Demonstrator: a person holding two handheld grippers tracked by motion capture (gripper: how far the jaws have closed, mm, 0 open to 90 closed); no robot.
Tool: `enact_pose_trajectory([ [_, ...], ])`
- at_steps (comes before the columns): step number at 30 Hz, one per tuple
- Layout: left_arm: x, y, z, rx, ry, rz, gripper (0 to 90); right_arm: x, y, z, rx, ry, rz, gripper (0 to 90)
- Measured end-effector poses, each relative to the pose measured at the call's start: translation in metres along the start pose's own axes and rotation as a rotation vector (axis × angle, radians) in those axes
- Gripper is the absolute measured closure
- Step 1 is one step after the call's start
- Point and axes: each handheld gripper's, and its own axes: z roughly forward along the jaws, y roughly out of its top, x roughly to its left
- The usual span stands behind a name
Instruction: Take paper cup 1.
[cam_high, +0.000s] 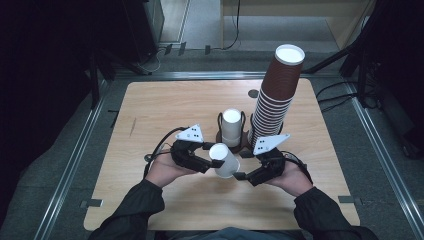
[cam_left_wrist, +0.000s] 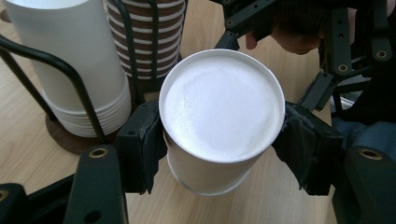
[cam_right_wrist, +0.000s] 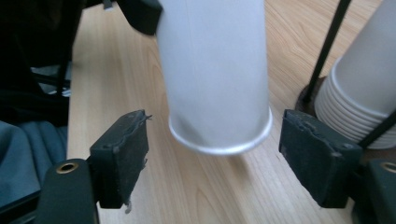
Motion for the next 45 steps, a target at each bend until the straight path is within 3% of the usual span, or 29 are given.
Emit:
enact_pose_trajectory([
  [4, -0.004, 0.001, 0.007, 0.026, -0.018, 0.027, 34.9, -0.001, 0.001, 0.003, 0.011, 0.016, 0.001, 21.4],
  [9, -0.008, 0.002, 0.011, 0.037, -0.031, 0.053, 34.9, -0.001, 0.004, 0.013, 0.034, 0.035, -0.036, 20.6],
  [19, -0.010, 0.002, 0.013, 0.044, -0.041, 0.067, 34.8, 0.000, 0.009, 0.025, 0.058, 0.047, -0.056, 19.9],
  [32, -0.011, 0.001, 0.017, 0.059, -0.054, 0.072, 34.5, 0.003, 0.011, 0.029, 0.080, 0.055, -0.092, 30.5],
  [36, -0.009, 0.000, 0.015, 0.044, -0.040, 0.048, 16.2, 0.002, 0.010, 0.028, 0.081, 0.053, -0.077, 31.4],
  [40, -0.005, -0.002, 0.009, 0.024, -0.024, 0.012, 12.4, -0.004, 0.009, 0.022, 0.051, 0.042, -0.061, 31.5],
  [42, -0.002, -0.007, 0.006, 0.005, -0.040, -0.011, 12.5, -0.008, 0.008, 0.014, -0.006, 0.038, -0.043, 31.8],
  [43, -0.002, -0.007, 0.006, 0.005, -0.040, -0.011, 12.5, -0.008, 0.008, 0.014, -0.006, 0.038, -0.043, 31.8],
  [45, -0.002, -0.011, 0.008, 0.008, -0.041, -0.009, 12.5, -0.011, 0.009, 0.007, -0.072, 0.040, -0.024, 31.9],
])
